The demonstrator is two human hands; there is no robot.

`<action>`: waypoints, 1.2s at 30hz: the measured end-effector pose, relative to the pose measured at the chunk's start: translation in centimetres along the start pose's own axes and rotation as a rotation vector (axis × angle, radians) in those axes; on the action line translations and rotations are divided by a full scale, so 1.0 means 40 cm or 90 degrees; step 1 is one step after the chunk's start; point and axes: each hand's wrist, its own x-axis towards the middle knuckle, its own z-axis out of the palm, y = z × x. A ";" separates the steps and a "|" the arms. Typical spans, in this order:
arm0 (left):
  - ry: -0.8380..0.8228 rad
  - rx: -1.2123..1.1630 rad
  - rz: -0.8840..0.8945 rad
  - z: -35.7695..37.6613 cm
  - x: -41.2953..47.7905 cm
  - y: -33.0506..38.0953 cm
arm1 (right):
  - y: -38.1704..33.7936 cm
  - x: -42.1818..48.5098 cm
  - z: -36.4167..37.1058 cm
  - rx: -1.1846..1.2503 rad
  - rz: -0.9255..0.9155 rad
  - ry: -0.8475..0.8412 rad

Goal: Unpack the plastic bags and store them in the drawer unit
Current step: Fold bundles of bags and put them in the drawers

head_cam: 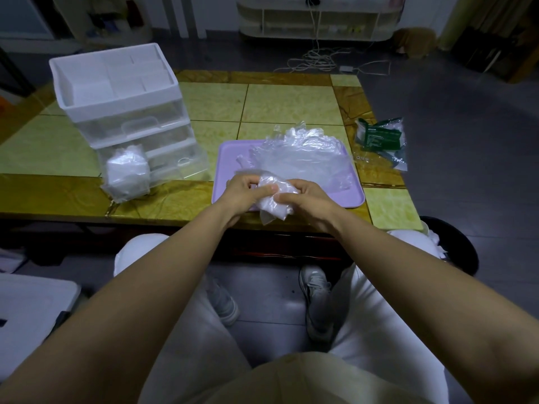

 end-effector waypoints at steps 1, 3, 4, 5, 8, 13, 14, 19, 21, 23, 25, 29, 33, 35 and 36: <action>0.024 0.039 0.004 -0.001 0.006 -0.005 | -0.005 0.000 0.001 -0.014 -0.002 0.007; 0.109 0.096 0.009 0.000 0.006 0.002 | -0.013 0.003 0.003 -0.011 -0.003 0.030; 0.150 0.090 0.006 0.000 0.004 0.010 | -0.017 0.004 0.002 -0.003 -0.002 0.041; 0.165 0.066 -0.001 -0.002 0.004 0.014 | -0.019 0.005 0.003 0.004 0.001 0.049; 0.080 -0.046 -0.074 -0.010 -0.005 0.027 | -0.021 0.011 0.008 0.010 0.011 0.050; 0.007 -0.121 -0.099 -0.007 -0.009 0.020 | -0.017 0.030 0.027 0.028 0.040 0.088; 0.026 -0.133 -0.102 -0.007 -0.005 0.017 | -0.017 0.032 0.033 0.033 0.039 0.101; 0.113 -0.156 -0.106 -0.029 0.013 0.006 | -0.027 0.034 0.065 0.125 0.046 0.059; 0.126 -0.157 -0.098 -0.047 0.014 0.004 | -0.036 0.035 0.074 0.132 0.047 -0.003; 0.139 -0.191 -0.105 -0.074 0.011 0.005 | -0.051 0.037 0.093 0.125 0.059 -0.045; 0.161 -0.227 -0.105 -0.099 0.007 0.011 | -0.066 0.046 0.116 0.126 0.069 -0.069; 0.242 -0.264 -0.086 -0.183 -0.003 0.029 | -0.104 0.083 0.198 0.154 0.077 -0.121; 0.300 -0.233 -0.050 -0.279 -0.013 0.048 | -0.155 0.127 0.294 0.127 0.039 -0.094; 0.333 -0.199 -0.047 -0.333 -0.014 0.056 | -0.178 0.159 0.344 0.103 0.034 -0.073; 0.348 -0.178 -0.048 -0.358 -0.013 0.061 | -0.188 0.174 0.364 0.090 0.031 -0.065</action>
